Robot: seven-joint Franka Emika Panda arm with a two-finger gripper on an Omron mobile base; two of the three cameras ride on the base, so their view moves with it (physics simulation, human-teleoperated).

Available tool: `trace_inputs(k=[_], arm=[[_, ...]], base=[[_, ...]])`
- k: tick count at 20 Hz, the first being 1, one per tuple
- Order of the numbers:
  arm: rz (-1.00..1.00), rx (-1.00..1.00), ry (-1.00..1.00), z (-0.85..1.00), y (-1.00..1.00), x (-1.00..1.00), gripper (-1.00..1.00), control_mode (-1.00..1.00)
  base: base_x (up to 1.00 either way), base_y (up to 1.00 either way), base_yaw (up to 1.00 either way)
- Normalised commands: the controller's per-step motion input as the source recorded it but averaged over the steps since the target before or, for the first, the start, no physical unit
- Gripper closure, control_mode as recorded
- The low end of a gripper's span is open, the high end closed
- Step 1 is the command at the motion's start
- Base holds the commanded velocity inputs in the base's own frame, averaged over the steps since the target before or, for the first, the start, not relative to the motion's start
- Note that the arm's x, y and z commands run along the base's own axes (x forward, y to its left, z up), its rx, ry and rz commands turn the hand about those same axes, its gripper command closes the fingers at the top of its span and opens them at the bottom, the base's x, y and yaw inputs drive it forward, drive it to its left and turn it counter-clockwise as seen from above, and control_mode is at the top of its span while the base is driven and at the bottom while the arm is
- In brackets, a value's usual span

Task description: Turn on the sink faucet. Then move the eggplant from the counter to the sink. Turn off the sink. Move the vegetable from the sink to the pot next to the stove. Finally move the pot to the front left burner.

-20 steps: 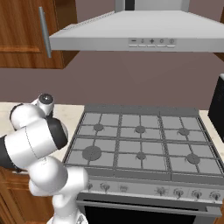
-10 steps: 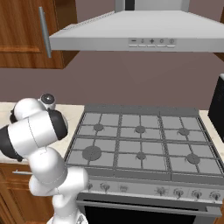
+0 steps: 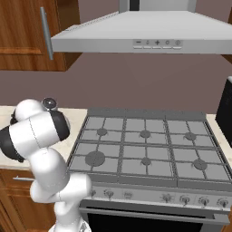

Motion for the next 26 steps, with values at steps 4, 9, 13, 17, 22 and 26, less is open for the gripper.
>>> trace_inputs(k=[4, 9, 13, 17, 22, 26], arm=[[0.00, 0.00, 0.00, -0.13, 0.21, 0.20, -1.00, -1.00], [0.00, 0.00, 0.00, -0.16, 0.11, 0.16, -1.00, -1.00], [0.00, 0.00, 0.00, -0.16, 0.10, 0.04, 1.00, -1.00], [0.00, 0.00, 0.00, -0.07, 0.20, 0.02, 1.00, -1.00], [0.00, 0.00, 0.00, 0.00, 0.00, 0.00, 1.00, -1.00], [0.00, 0.00, -0.05, 0.00, -0.05, -0.13, 1.00, -1.00]], base=[[0.00, 0.00, 0.00], [0.00, 0.00, 0.00], [0.00, 0.00, 0.00], [0.00, 0.00, 0.00], [0.00, 0.00, 0.00], [0.00, 0.00, 0.00]])
